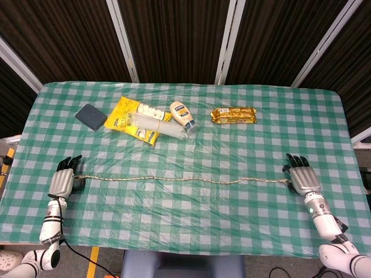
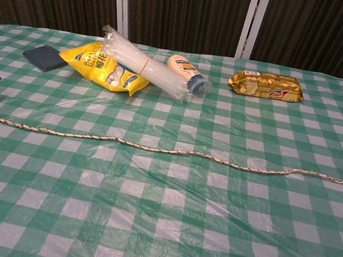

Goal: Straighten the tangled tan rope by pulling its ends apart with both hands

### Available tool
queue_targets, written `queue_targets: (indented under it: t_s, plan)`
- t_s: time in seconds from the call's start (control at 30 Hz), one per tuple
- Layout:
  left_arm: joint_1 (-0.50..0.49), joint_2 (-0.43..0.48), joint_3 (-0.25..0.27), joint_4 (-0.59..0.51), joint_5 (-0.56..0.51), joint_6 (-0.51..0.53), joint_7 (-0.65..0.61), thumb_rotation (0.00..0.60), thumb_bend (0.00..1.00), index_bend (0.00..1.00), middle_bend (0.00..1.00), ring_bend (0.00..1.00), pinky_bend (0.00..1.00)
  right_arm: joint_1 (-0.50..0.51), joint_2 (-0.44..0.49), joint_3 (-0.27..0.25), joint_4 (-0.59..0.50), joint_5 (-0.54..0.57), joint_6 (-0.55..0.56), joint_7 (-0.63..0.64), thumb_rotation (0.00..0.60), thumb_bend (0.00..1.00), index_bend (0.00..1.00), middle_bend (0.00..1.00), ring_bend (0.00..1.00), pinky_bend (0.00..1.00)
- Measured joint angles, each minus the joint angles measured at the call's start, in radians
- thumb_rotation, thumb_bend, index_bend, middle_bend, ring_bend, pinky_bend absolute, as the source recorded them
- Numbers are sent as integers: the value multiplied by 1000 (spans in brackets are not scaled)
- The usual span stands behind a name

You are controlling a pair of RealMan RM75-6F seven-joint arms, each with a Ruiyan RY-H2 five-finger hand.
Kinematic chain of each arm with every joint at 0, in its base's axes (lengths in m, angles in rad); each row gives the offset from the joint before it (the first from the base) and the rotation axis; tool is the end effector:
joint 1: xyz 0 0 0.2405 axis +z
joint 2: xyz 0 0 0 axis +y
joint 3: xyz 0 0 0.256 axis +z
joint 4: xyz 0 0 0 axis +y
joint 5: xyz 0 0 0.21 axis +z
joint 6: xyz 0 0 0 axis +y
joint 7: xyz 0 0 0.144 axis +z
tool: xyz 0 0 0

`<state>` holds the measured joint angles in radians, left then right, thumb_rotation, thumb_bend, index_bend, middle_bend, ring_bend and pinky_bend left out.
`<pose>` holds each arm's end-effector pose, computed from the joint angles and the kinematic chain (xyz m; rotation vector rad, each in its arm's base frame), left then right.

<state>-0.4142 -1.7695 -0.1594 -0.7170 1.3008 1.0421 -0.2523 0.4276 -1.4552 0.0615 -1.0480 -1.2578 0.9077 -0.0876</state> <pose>-0.3574 0.3142 0.0067 -1.3628 -1.1303 -0.8253 -0.3673 -0.3021 0.0581 1.6403 -0.9690 0.4618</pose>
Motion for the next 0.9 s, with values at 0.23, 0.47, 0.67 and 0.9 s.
queue_targets:
  t_s: [0.23,0.47,0.67,0.9]
  plan:
    - [21,64,6,-123,33,74,-37,600,424,0,0,0,94,-39,67,-1,-95,-23,91,3,600,469,0,0,0,0]
    - [59,173,25,-333,89,190,-20,600,406,0,0,0,88,-104,155,-10,-230,-64,229,0,600,417,0,0,0,0]
    - [98,293,43,-535,141,288,22,600,407,0,0,0,73,-174,240,-24,-369,-117,370,-14,600,348,0,0,0,0]
    - [169,448,88,-727,214,400,70,600,404,0,0,0,48,-258,301,-49,-488,-154,495,-95,600,342,0,0,0,0]
